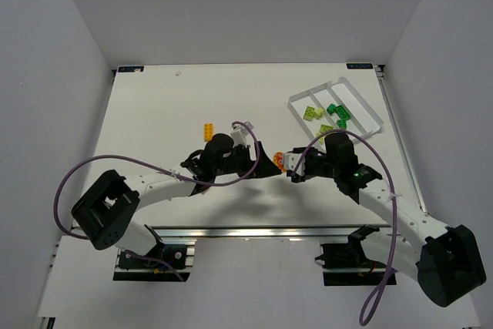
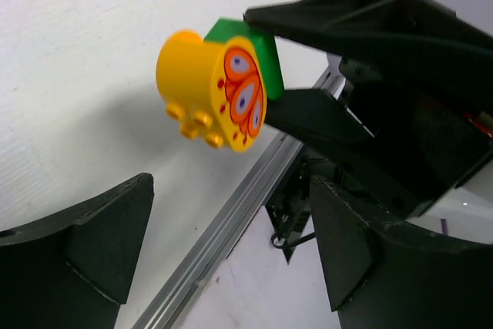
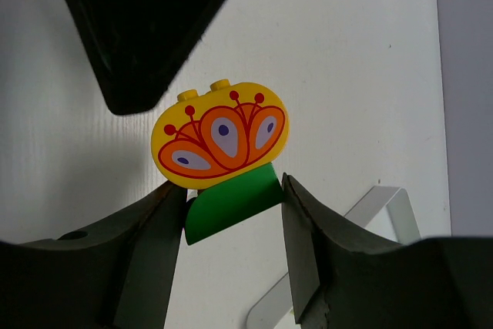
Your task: Sort the legos into containers by color
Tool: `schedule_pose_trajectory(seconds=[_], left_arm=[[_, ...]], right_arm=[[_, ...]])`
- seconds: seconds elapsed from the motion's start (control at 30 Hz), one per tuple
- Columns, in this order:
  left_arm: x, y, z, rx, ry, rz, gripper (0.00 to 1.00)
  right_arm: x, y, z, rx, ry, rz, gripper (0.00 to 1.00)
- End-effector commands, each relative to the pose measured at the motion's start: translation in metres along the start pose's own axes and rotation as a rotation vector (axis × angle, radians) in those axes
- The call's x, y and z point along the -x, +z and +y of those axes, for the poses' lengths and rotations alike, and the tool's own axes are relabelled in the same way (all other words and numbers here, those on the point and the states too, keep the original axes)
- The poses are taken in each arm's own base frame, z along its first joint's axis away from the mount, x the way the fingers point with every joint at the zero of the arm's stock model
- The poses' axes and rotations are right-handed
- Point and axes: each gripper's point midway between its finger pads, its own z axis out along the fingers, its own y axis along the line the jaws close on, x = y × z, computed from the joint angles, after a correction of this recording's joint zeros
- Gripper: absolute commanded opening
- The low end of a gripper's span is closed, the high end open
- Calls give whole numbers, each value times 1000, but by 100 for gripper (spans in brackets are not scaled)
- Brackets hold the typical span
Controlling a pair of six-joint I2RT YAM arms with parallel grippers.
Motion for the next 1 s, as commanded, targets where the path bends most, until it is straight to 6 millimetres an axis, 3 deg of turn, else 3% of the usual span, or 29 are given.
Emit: schedule_pose_trajectory(seconds=[0.0,0.27,0.37,0.4,0.53,0.6,0.77,0.97], left_arm=[[18,4,-32,-118,15,-43,90],[19,13,-32,-134,-17,-39,77],[24,15,-31,-142,-16,-47,64],[23,16,-31,-145,-17,-45,53],[22,19,-35,-172,-21,-32,30],[22,19,-32,-177,-26,-24,24],[24,17,-35,-186,-18,-31,19],[33,7,-21,-104,0,-80,17]], right_arm=[[25,-3,-1,5,24,-87,0],[43,-7,-1,22,64,-138,0],[45,-7,1,29,76,-146,0],[47,-8,1,25,79,-151,0],[47,-8,1,19,83,-149,0],[46,-8,1,18,82,-148,0],[38,-7,-1,-2,57,-116,0],[23,-7,-2,-30,46,-67,0]])
